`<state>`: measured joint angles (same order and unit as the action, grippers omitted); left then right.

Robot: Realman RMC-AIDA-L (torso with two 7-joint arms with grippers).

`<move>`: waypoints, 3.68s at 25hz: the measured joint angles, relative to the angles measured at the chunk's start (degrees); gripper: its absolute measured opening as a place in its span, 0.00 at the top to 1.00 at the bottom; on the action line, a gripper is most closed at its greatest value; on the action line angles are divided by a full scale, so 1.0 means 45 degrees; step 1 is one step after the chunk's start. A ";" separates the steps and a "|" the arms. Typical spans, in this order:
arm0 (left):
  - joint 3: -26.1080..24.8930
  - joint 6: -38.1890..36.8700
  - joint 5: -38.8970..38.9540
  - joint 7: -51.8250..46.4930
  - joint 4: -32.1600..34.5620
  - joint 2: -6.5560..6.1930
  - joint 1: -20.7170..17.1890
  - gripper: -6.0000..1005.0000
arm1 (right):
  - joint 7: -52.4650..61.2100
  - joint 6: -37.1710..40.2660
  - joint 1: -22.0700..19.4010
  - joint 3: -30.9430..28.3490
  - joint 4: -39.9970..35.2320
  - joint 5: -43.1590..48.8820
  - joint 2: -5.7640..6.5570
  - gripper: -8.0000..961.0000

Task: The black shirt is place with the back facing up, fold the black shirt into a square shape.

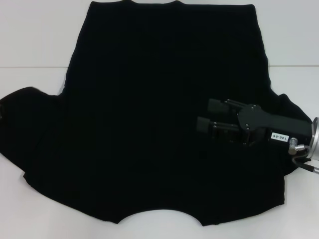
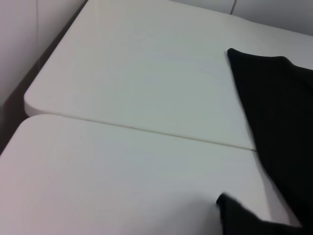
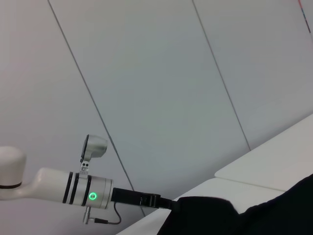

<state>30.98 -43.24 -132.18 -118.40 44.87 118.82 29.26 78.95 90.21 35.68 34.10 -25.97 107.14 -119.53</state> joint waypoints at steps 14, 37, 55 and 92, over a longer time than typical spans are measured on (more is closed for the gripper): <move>-0.0306 -0.0187 0.0000 -0.0081 0.0036 0.0020 -0.0187 0.96 | -0.0005 -0.0043 -0.0022 0.0000 0.0025 -0.0001 0.0001 0.04; 0.0258 -0.2737 0.0942 0.0438 0.0395 0.0055 0.1023 0.96 | -0.0025 -0.0075 -0.0134 0.0000 0.0048 0.0000 0.0000 0.04; 0.0590 -0.4548 0.1628 0.2013 -0.0062 0.0335 0.1016 0.96 | -0.0208 -0.0067 -0.0197 0.0006 0.0227 0.0001 0.0000 0.04; 0.0851 -1.0151 0.3417 0.6828 -0.1458 0.0867 0.1142 0.28 | 0.5029 -0.2036 -0.0392 0.0003 -0.0117 0.0762 0.1782 0.04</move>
<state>34.81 -88.92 -116.81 -87.67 38.30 122.73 34.40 101.58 81.05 33.92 34.12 -26.50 110.57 -111.51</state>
